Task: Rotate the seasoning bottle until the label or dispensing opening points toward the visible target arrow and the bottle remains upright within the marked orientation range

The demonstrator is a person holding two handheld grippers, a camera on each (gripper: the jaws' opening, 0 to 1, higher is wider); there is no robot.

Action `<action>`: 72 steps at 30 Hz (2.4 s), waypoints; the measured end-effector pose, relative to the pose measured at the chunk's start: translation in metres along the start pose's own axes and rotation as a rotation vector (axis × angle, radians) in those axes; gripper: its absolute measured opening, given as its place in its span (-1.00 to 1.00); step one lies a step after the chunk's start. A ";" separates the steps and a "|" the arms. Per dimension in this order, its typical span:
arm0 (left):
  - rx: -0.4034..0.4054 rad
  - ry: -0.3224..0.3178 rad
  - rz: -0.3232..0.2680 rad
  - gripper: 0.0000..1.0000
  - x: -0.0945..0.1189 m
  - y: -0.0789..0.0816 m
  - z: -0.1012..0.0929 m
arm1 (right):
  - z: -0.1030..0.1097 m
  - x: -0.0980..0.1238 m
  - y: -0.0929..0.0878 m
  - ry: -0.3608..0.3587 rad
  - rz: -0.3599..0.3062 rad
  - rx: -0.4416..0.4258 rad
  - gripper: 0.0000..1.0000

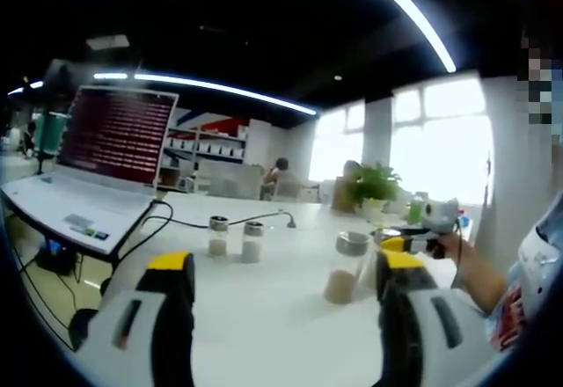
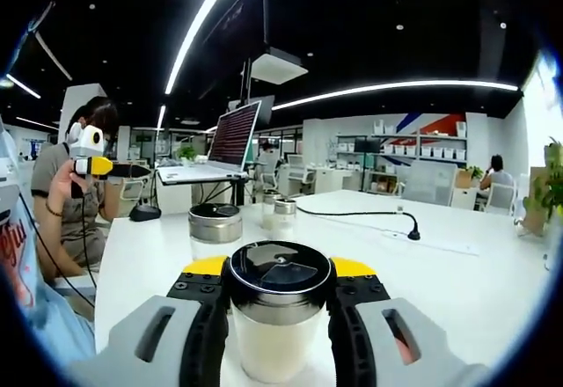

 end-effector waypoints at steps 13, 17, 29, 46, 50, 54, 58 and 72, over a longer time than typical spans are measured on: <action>0.004 -0.012 0.006 0.80 -0.002 -0.001 -0.003 | 0.007 0.003 -0.002 -0.077 -0.002 -0.042 -0.16; 0.006 -0.016 0.008 0.80 -0.002 -0.002 -0.003 | 0.009 0.003 -0.003 -0.103 -0.014 -0.053 -0.16; -0.024 0.012 0.013 0.80 0.000 0.001 0.001 | 0.013 0.000 -0.002 -0.166 -0.014 -0.068 -0.16; -0.007 0.011 -0.004 0.79 -0.001 0.003 0.000 | 0.016 0.000 -0.003 -0.249 -0.037 -0.085 -0.16; -0.002 0.012 -0.003 0.79 -0.001 0.003 0.001 | 0.017 0.000 -0.004 -0.262 -0.043 -0.087 -0.15; 0.003 0.015 -0.011 0.79 0.001 0.004 0.002 | 0.020 -0.001 -0.004 -0.291 -0.048 -0.096 -0.15; 0.004 0.019 -0.010 0.79 0.000 0.003 0.002 | 0.022 -0.002 -0.004 -0.325 -0.052 -0.099 -0.15; 0.004 0.018 -0.005 0.78 -0.001 0.003 0.003 | 0.028 -0.007 -0.006 -0.442 -0.037 -0.069 -0.12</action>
Point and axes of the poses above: the point that each gripper's makers call its tool centre point, and the gripper's own axes: x roughly backward along the fingers, z roughly to its left, y roughly out of its top, the point moved 9 cm from there along x, roughly backward along the fingers, and after that the axes turned 13 degrees about z, right-handed, at the moved point
